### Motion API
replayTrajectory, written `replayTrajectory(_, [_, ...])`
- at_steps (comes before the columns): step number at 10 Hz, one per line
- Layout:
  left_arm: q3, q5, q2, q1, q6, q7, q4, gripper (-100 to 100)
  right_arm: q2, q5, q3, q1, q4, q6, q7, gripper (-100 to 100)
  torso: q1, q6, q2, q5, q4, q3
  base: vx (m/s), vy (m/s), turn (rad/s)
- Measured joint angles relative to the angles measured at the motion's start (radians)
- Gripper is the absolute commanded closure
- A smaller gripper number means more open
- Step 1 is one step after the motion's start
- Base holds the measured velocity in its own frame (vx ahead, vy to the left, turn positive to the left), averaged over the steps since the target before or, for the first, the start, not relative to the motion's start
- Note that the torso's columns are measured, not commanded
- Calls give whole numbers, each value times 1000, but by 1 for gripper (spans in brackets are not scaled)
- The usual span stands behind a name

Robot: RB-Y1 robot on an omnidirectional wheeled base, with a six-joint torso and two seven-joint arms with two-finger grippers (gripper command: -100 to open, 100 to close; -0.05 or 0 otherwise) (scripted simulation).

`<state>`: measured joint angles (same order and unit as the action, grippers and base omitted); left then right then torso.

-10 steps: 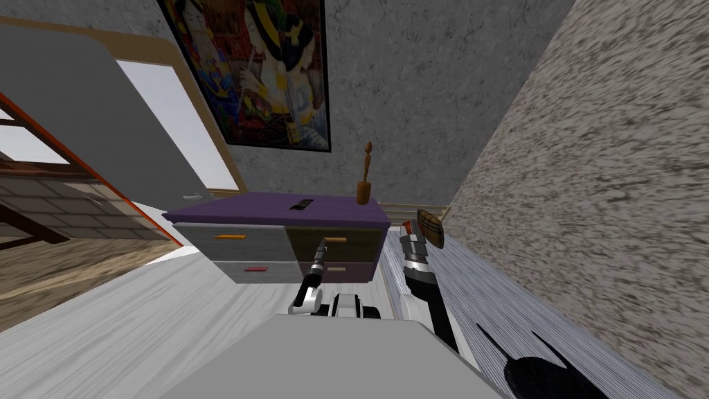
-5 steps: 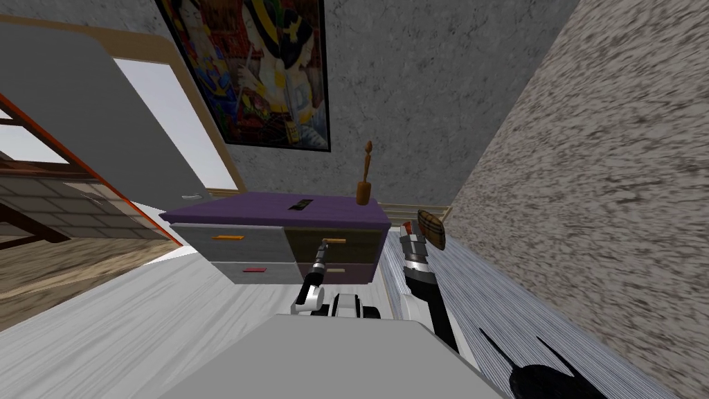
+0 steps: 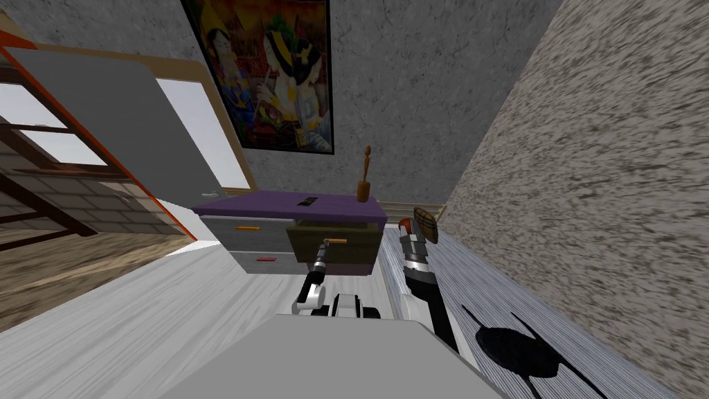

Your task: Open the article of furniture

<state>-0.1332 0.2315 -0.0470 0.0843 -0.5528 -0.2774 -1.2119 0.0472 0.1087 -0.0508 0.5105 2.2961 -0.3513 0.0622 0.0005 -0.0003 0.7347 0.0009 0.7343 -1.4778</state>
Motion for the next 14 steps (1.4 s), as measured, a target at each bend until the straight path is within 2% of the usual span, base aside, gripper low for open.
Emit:
replayTrajectory(5, [-10,-2,-1,11,0,0,-6,100,0,0,0,0,0,0,0,0,1,1,-1,1,-2,0,-150,-3,14])
replayTrajectory(6, [-10,-2,-2,13,2,0,-5,-100,0,0,0,0,0,0,0,0,0,1,-6,0,0,-3,-58,-6,75])
replayTrajectory(14, [21,13,1,-94,192,-17,-93,-100,0,0,0,0,0,0,0,0,0,0,3,-1,4,2,-48,-15,59])
